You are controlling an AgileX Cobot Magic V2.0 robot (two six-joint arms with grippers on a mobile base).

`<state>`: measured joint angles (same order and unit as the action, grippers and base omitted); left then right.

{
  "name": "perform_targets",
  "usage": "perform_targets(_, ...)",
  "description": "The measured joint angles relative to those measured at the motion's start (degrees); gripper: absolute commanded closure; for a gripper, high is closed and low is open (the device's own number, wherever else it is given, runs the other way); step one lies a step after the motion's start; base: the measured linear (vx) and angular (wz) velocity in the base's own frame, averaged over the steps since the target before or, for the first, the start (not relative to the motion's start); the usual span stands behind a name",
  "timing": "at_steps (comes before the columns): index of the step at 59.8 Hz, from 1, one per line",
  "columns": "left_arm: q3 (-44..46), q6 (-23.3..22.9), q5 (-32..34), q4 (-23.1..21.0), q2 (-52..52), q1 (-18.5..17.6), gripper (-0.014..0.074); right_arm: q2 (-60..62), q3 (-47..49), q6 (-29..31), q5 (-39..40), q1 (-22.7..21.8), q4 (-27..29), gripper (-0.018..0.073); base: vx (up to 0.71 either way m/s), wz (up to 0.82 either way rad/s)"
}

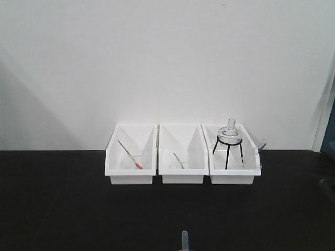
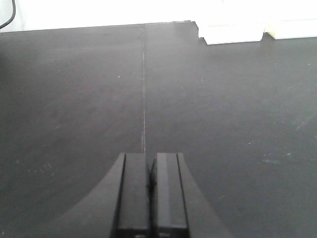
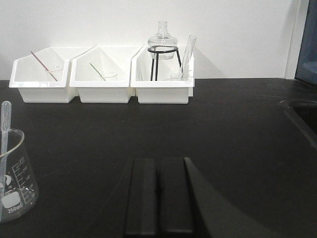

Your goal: Grab transparent chemical and place on left bench

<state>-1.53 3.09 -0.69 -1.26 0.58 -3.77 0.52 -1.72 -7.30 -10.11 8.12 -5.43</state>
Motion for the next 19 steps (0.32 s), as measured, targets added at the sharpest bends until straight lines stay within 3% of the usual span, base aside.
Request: perform_targets(19,0.0,0.0,0.0,0.0,0.0,0.0,0.0600,0.0,0.0,0.0,0.0,0.0,0.0,0.0566,0.00,0.00)
